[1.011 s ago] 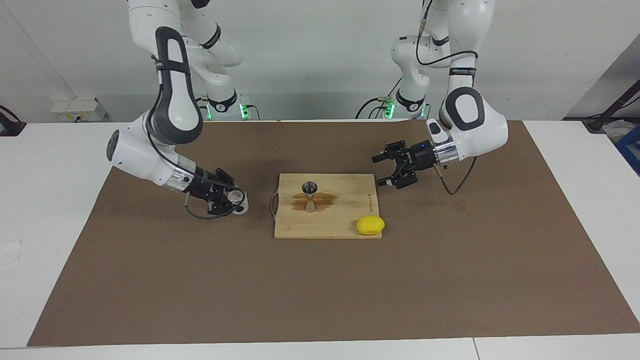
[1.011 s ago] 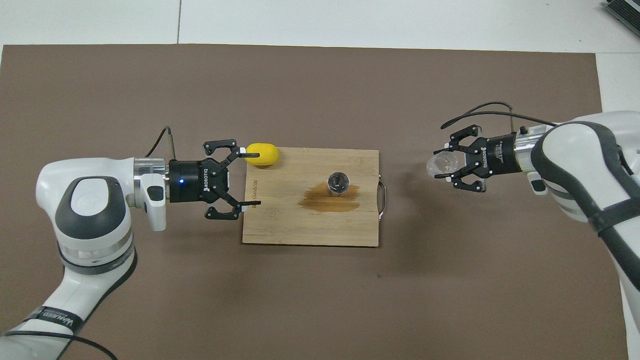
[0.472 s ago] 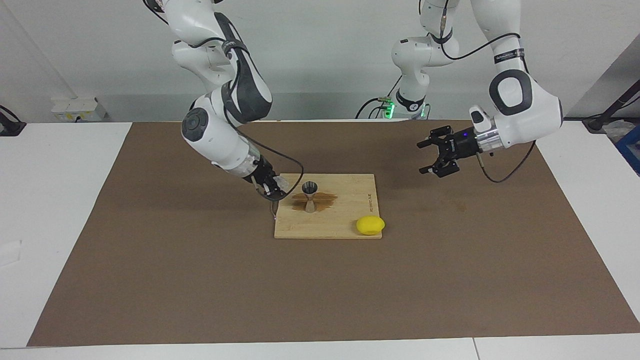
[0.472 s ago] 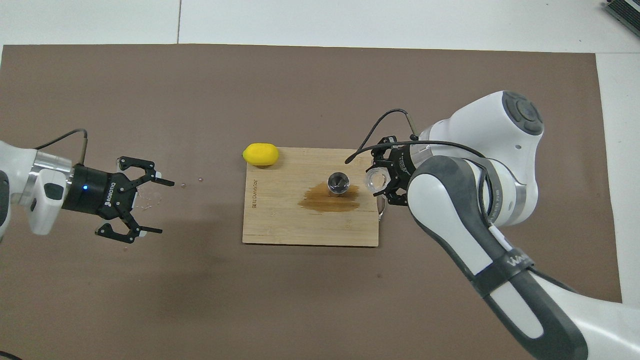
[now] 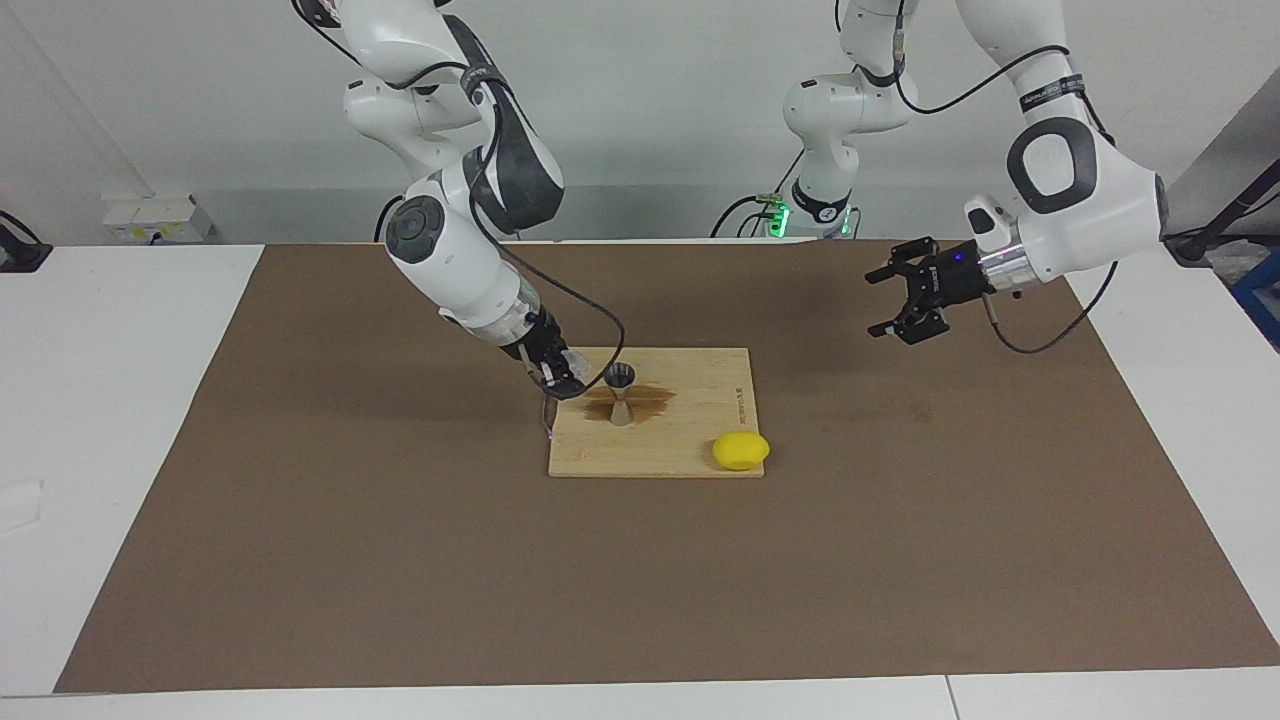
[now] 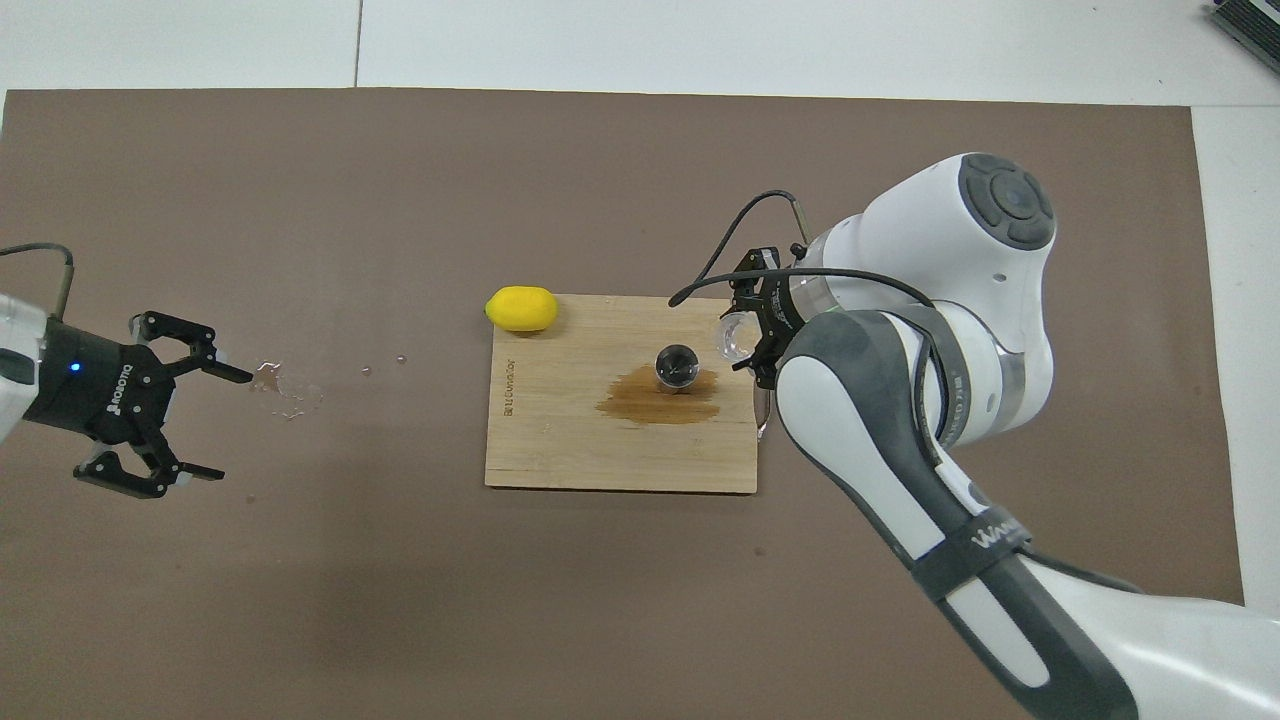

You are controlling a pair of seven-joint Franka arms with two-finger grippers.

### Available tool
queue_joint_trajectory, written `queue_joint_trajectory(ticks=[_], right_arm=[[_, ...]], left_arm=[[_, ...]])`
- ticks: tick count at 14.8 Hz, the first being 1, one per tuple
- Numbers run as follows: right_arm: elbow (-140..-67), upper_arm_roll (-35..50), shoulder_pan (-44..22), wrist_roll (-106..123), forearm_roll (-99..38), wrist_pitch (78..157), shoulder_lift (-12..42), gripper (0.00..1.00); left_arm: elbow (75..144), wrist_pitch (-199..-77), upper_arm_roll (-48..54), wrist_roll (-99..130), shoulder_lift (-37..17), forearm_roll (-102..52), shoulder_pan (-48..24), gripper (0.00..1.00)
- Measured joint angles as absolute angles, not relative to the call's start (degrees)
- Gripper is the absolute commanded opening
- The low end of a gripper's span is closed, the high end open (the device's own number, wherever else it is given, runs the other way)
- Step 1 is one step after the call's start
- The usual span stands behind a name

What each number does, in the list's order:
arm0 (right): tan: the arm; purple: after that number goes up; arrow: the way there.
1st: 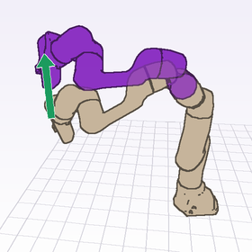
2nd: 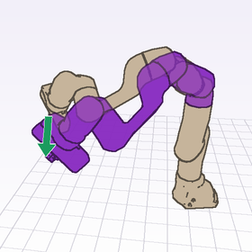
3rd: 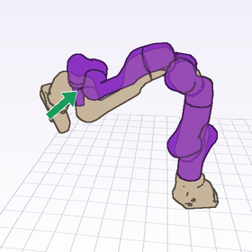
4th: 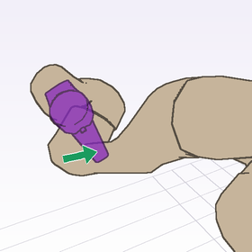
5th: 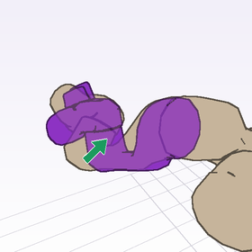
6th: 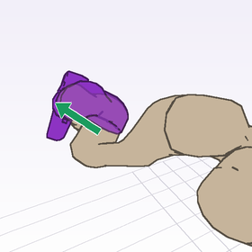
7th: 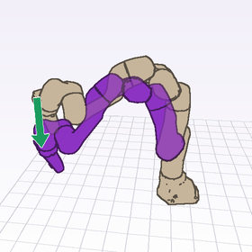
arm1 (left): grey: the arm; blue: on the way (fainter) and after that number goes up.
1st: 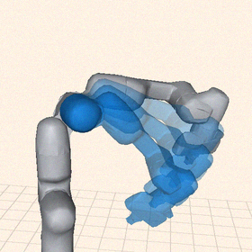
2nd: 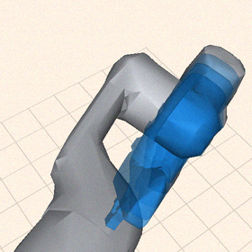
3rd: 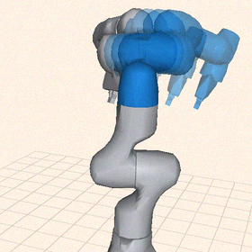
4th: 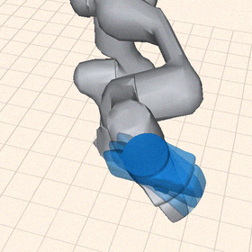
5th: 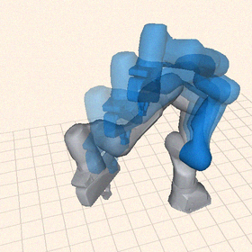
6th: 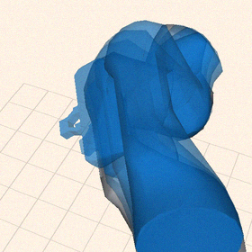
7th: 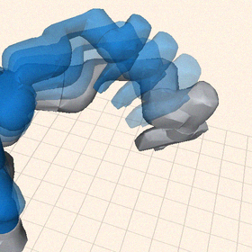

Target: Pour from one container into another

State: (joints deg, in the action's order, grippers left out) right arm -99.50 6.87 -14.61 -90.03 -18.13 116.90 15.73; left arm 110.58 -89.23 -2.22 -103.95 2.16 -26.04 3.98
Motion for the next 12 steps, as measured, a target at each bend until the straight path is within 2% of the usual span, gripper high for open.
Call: queue_joint_trajectory(ticks=[4,9,12], right_arm=[[-98.17,6.88,-16.75,-92.76,-16.08,116.86,16.72,0.01],[-97.32,6.87,-18.51,-93.04,-9.92,114.94,17.19,0.01],[-97.2,6.87,-20.63,-94.31,-6.1,114.02,17.19,0.01]], left_arm=[[110.68,-88.89,-0.97,-92.99,6.59,-21.05,3.84,1.0],[110.69,-87.5,0.39,-67.38,11.17,-17.16,1.18,1.0],[110.5,-87.49,2.87,-53.43,13.42,-9.57,0.93,1.0]])
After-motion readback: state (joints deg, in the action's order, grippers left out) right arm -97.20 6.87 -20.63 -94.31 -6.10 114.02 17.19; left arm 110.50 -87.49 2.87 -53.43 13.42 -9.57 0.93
